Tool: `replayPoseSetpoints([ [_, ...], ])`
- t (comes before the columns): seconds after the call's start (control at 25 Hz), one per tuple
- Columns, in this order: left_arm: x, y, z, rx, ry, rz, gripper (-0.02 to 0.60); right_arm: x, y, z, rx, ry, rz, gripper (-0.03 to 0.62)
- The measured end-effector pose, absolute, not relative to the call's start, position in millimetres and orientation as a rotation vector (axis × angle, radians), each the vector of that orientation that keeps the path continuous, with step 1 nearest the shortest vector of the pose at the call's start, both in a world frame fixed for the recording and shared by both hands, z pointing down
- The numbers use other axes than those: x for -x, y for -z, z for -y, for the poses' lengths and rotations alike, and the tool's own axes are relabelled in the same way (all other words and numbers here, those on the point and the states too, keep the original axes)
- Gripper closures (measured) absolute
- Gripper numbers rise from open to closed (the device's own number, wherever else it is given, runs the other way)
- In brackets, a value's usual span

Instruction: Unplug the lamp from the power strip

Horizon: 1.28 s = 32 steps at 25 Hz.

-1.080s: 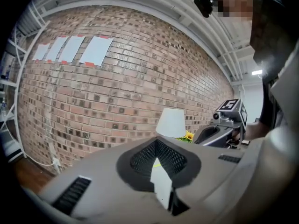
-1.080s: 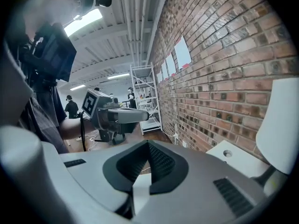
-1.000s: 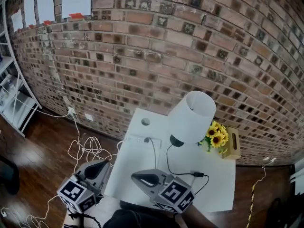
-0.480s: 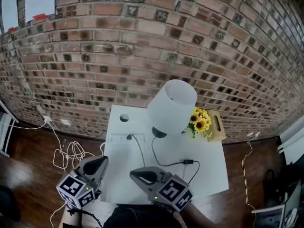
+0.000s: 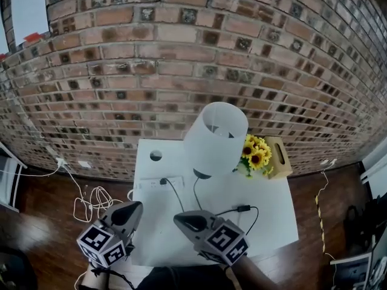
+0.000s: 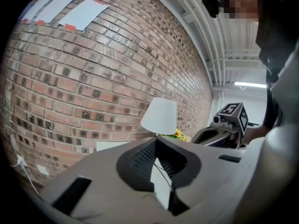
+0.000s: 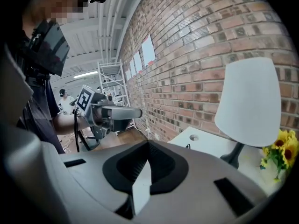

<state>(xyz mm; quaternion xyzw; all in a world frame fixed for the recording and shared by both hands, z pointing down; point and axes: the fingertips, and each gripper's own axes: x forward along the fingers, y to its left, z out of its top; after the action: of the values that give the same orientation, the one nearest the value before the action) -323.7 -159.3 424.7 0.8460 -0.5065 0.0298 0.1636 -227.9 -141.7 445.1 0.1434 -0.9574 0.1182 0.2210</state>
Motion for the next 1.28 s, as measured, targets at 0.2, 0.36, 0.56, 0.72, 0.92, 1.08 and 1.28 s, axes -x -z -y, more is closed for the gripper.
replayPoseSetpoints([
  [0.2, 326.4, -438.2, 185.9, -2.39, -0.176, 1.488, 0.568, 220.5, -464.3, 170.3, -0.391, -0.185, 2.577, 0.591],
  [0.36, 317.5, -458.0, 212.8, -2.376, -0.248, 1.457, 0.568, 212.9, -485.9, 191.8, -0.368, -0.085, 2.51, 0.591],
  [0.56, 316.7, -484.2, 246.1, -2.304, -0.27, 1.447, 0.566, 209.2, -524.4, 211.3, -0.338, -0.058, 2.42, 0.591],
  [0.72, 313.8, -512.0, 260.1, -2.318, -0.484, 1.45, 0.566, 211.4, -557.4, 218.5, -0.286, -0.052, 2.366, 0.591],
  [0.92, 310.3, -534.3, 270.0, -2.323, -0.648, 1.452, 0.566, 216.1, -583.5, 239.3, -0.289, -0.037, 2.331, 0.591],
  [1.08, 306.9, -551.5, 274.1, -2.339, -0.797, 1.431, 0.566, 225.9, -597.7, 252.1, -0.309, -0.112, 2.337, 0.591],
  [1.28, 306.7, -582.1, 281.1, -2.391, -1.144, 1.412, 0.565, 237.2, -612.9, 264.8, -0.352, -0.232, 2.345, 0.591],
])
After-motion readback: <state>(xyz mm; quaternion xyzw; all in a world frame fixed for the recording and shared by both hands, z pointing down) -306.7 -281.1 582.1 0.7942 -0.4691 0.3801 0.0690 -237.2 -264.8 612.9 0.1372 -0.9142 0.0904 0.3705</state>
